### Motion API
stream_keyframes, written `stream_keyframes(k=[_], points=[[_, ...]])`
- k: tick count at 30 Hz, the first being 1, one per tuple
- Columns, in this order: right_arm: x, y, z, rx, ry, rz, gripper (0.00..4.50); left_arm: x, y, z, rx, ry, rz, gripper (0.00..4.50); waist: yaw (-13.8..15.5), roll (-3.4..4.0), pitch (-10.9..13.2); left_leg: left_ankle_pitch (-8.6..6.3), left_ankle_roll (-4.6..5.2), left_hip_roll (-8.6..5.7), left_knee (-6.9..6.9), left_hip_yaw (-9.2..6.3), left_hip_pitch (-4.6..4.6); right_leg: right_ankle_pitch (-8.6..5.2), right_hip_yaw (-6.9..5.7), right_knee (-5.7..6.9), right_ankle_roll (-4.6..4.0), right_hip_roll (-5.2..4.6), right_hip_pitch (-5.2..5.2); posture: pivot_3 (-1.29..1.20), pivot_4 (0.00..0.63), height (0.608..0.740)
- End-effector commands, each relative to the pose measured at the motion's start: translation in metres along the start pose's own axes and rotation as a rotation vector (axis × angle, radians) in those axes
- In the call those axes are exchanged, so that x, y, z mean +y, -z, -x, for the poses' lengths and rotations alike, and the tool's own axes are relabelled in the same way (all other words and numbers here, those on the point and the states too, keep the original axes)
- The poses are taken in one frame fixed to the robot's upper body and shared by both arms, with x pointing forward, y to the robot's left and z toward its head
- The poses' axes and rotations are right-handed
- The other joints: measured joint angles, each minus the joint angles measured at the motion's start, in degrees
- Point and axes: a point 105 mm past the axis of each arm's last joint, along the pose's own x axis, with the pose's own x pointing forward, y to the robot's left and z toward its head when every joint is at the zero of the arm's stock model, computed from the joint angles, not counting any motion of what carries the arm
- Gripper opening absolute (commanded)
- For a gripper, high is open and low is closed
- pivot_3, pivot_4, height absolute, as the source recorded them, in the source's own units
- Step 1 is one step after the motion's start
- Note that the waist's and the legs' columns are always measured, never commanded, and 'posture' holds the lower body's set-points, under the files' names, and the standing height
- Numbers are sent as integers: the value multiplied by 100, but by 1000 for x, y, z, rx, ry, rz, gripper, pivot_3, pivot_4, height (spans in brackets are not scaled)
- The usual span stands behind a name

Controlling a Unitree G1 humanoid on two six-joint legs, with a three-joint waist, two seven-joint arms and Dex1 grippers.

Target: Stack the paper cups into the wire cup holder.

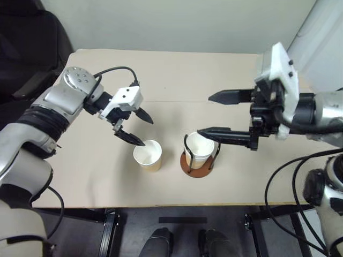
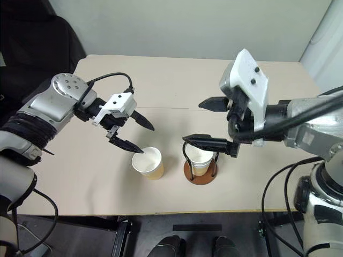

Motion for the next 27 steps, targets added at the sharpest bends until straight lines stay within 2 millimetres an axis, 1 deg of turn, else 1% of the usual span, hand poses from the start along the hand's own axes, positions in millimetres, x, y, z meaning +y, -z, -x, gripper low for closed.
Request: stream_keyframes(k=[1, 11, 18, 27], points=[[6, 8, -4, 56, -1, 94, 4327, 0, -10, 4, -13, 19, -37, 4500, 6, 0, 0, 0, -1, 1, 0, 0, 0, 0, 0, -1, 1, -2, 0, 0, 150, 740], [4, 10, -11, 38, -7, 122, 4327, -1, -13, -4, -39, 44, -34, 4500, -16, -2, -1, 0, 0, 2, 5, 8, -4, -1, 9, 12, 6, 0, -10, 0, 150, 740], [5, 10, -11, 35, -13, 125, 4327, -4, -8, -9, -37, 62, -25, 4500, -5, -3, -2, 0, 0, 0, 5, 8, -5, -1, 4, 12, 8, 5, -10, 0, 150, 740], [5, 10, -11, 31, -14, 123, 4327, -8, 3, -17, -9, 80, -28, 4500, 1, -4, -2, 0, 0, 0, 5, 6, -5, -1, 4, 13, 9, 2, -10, 0, 150, 740]])
